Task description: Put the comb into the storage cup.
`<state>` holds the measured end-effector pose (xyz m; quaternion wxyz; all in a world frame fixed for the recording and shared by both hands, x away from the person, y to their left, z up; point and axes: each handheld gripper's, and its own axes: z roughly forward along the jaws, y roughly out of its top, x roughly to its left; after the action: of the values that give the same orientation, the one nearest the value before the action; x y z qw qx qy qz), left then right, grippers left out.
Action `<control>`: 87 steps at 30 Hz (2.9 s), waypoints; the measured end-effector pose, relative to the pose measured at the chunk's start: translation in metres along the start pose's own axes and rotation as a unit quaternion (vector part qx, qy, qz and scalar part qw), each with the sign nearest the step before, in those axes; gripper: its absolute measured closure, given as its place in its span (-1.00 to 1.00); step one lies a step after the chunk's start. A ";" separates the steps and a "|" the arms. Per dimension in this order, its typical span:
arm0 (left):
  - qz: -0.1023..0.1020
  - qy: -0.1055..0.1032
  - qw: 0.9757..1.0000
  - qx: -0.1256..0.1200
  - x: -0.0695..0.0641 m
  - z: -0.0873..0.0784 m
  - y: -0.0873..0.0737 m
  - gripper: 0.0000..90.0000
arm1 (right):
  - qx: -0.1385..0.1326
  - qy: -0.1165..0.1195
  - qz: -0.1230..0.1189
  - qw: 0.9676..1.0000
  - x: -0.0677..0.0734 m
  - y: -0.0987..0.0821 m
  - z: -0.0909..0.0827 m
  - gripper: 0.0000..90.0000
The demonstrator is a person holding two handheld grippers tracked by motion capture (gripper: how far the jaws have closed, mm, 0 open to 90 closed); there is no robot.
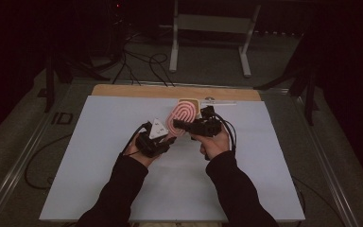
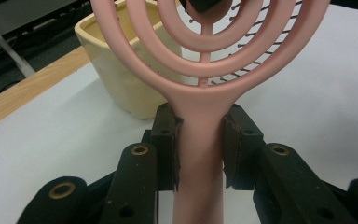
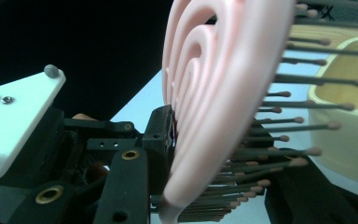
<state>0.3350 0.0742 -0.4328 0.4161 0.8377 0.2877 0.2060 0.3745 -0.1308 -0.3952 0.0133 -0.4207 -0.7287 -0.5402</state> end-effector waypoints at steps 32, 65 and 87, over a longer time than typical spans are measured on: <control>-0.043 0.032 0.998 -0.035 0.005 -0.008 -0.008 -0.97 | -0.019 0.000 -0.026 1.000 0.011 0.005 0.000 0.42; -0.097 0.075 0.989 -0.086 0.032 -0.061 -0.070 -1.00 | -0.021 -0.003 -0.027 0.999 0.012 0.006 0.003 0.41; -0.143 0.098 0.980 -0.099 0.046 -0.104 -0.140 -0.99 | -0.030 0.006 -0.018 0.999 0.011 0.010 0.006 0.41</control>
<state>0.2646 0.2328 -0.4828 0.4923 0.7183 0.4216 0.2530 0.3765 -0.1188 -0.3846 -0.0048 -0.4040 -0.7194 -0.5650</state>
